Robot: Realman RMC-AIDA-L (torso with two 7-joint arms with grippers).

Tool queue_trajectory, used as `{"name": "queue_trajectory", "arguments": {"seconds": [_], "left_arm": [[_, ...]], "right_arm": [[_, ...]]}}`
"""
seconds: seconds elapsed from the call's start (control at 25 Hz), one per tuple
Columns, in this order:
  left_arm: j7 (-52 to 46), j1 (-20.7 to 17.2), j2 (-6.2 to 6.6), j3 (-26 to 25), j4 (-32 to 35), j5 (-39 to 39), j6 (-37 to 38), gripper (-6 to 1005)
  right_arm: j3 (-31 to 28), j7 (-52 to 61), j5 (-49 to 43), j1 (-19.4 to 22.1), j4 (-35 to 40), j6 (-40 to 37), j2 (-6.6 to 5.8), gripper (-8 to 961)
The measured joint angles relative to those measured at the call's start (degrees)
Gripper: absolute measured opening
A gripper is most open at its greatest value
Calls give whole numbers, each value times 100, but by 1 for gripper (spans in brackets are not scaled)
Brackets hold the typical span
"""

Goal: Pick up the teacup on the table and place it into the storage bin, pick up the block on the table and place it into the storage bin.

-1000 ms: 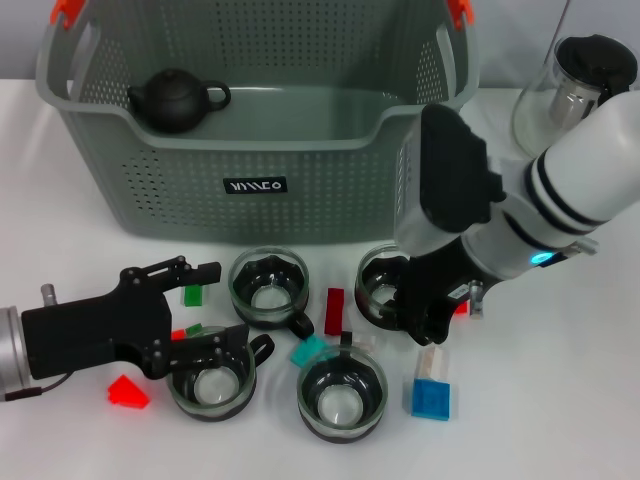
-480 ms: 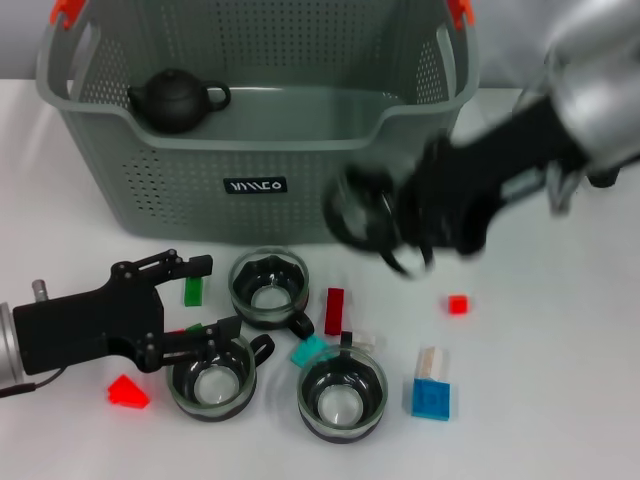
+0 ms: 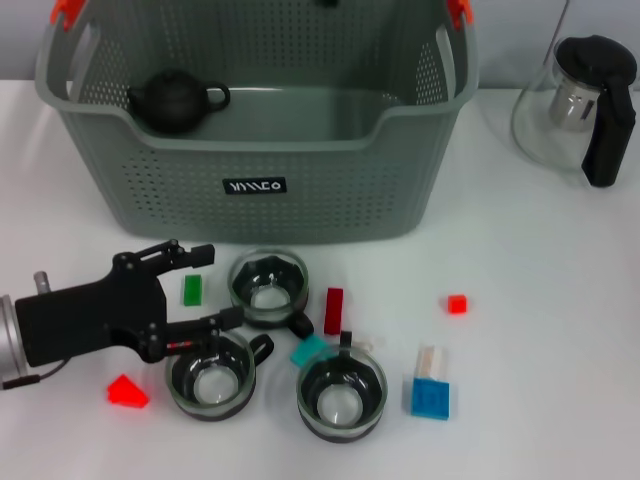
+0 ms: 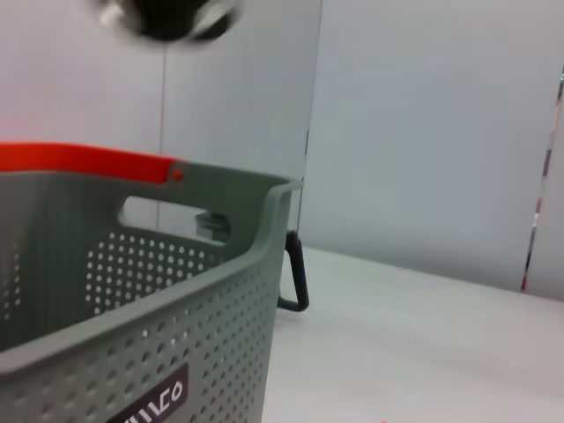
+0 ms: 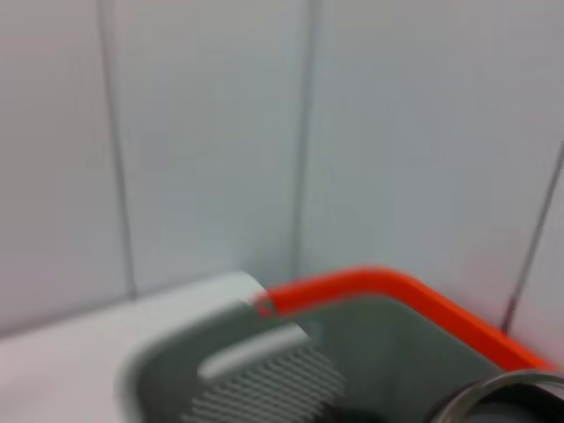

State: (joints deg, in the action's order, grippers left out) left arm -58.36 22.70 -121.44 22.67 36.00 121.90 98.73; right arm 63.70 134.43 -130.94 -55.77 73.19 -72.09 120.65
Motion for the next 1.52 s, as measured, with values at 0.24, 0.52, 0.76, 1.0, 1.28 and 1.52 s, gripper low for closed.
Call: {"name": "queue_trajectory", "arguments": {"seconds": [0.24, 0.52, 0.76, 1.0, 1.28, 1.52], "left_arm": [[1, 16, -18, 1, -47, -32, -10, 842], [0, 22, -30, 0, -73, -82, -22, 842], [11, 25, -43, 0, -115, -156, -90, 842], [61, 38, -47, 0, -137, -170, -108, 841], [62, 35, -47, 0, -137, -169, -109, 841], [68, 26, -47, 0, -137, -168, -109, 841]], "right_arm": [[347, 281, -1231, -1362, -2561, 1465, 1, 58], [862, 285, -1549, -1998, -4131, 2519, 17, 57], [1331, 304, -1518, -1999, -4513, 2749, 28, 57], [1360, 248, -1493, -1983, -4659, 2779, 38, 57], [1409, 228, -1493, -1984, -4724, 2800, 38, 56], [1432, 77, -1477, -1997, -4728, 2627, 38, 56]]}}
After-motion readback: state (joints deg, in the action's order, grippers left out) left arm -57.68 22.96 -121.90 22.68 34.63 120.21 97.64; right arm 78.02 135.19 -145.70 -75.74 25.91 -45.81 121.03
